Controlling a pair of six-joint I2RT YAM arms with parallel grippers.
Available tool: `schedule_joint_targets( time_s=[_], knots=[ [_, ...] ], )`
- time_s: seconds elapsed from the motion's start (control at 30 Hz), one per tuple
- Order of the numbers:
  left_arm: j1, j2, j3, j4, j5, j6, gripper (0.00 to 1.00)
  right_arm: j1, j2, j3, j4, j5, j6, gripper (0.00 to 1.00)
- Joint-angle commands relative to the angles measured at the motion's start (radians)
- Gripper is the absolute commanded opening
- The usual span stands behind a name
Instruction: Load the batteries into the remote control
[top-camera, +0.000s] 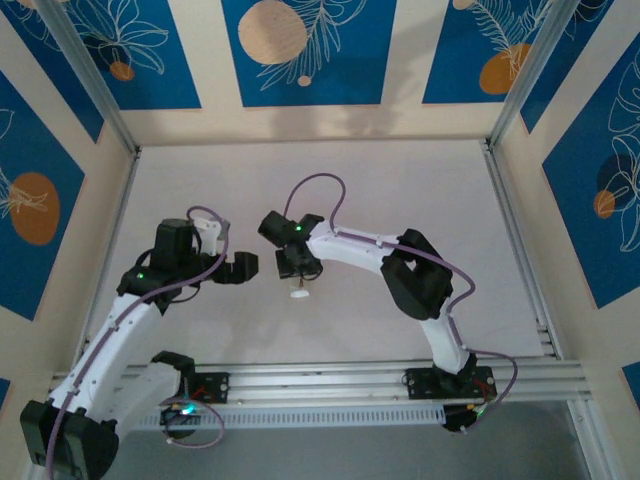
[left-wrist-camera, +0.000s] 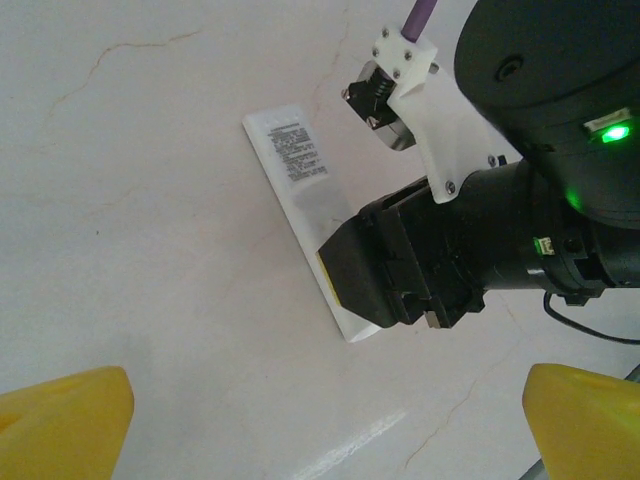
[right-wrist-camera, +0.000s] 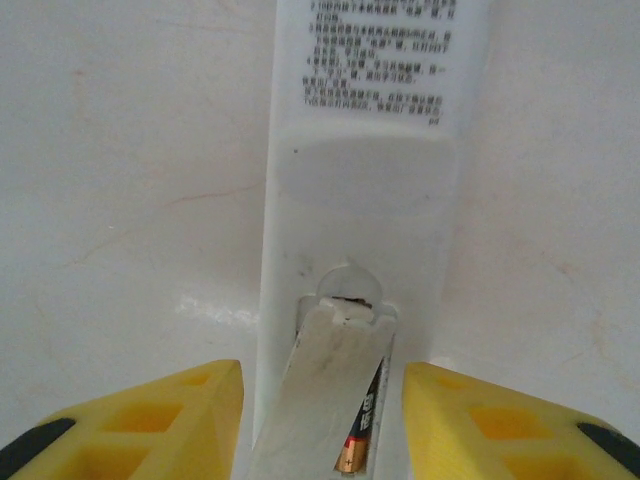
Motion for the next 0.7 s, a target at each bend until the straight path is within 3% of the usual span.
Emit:
schedule_joint_targets(
  time_s=[0.0,0.3,0.53,0.67],
  knots=[
    [0.014,-0.017,-0.007,0.01,0.028,0.018,1.0,-0.005,0.006,-0.016,0.003,-0.037,0.041,0.45],
    [0.017,-0.023,-0.01,0.013,0.032,0.021,1.0,0.006,0.058,0.016,-0.024,-0.037,0.033,0.42],
    [0.019,-0.028,-0.012,0.015,0.038,0.024,1.0,0.015,0.1,0.052,-0.058,-0.038,0.031,0.46],
    [0.021,-0.033,-0.012,0.015,0.042,0.026,1.0,0.009,0.102,0.049,-0.058,-0.042,0.043,0.38]
  ],
)
